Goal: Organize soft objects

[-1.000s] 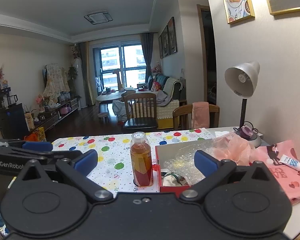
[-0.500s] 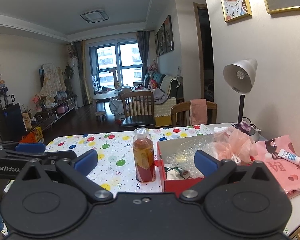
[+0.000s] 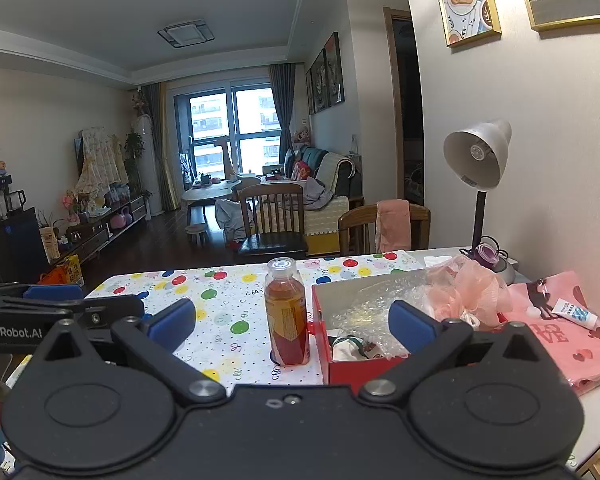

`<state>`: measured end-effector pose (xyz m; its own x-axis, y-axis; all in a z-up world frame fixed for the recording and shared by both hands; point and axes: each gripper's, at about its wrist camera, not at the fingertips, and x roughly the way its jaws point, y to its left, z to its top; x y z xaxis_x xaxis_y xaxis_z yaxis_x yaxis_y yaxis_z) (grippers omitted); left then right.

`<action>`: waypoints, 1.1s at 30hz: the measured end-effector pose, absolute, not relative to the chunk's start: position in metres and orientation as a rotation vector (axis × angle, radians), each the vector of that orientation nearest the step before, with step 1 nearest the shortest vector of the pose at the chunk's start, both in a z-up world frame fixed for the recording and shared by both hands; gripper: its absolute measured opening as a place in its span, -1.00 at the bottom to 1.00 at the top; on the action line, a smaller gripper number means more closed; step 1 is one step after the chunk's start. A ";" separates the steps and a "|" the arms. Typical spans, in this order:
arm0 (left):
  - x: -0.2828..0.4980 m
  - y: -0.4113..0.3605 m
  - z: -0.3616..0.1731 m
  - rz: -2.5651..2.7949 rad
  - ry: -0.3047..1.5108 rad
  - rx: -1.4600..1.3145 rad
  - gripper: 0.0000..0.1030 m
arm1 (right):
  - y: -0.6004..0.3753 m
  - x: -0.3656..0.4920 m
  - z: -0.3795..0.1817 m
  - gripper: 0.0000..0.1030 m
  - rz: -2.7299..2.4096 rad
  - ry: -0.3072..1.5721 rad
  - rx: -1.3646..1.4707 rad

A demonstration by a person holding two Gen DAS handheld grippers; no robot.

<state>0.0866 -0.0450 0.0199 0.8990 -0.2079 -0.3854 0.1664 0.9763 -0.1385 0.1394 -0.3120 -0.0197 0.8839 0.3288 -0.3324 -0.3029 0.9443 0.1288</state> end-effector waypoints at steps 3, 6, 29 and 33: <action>0.085 -0.045 0.021 -0.193 0.403 -0.099 1.00 | -0.309 0.137 -0.019 1.00 0.327 0.356 0.066; 0.084 -0.045 0.021 -0.187 0.397 -0.098 1.00 | -0.307 0.137 -0.018 1.00 0.320 0.348 0.064; 0.081 -0.041 0.019 -0.187 0.392 -0.115 1.00 | -0.301 0.130 -0.018 1.00 0.303 0.340 0.058; 0.080 -0.041 0.019 -0.189 0.394 -0.118 1.00 | -0.301 0.130 -0.019 0.99 0.302 0.341 0.060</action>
<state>0.0804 -0.0410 0.0190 0.9060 -0.2057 -0.3699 0.1600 0.9756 -0.1506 0.1300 -0.3008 -0.0189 0.8980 0.3017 -0.3203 -0.2818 0.9534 0.1081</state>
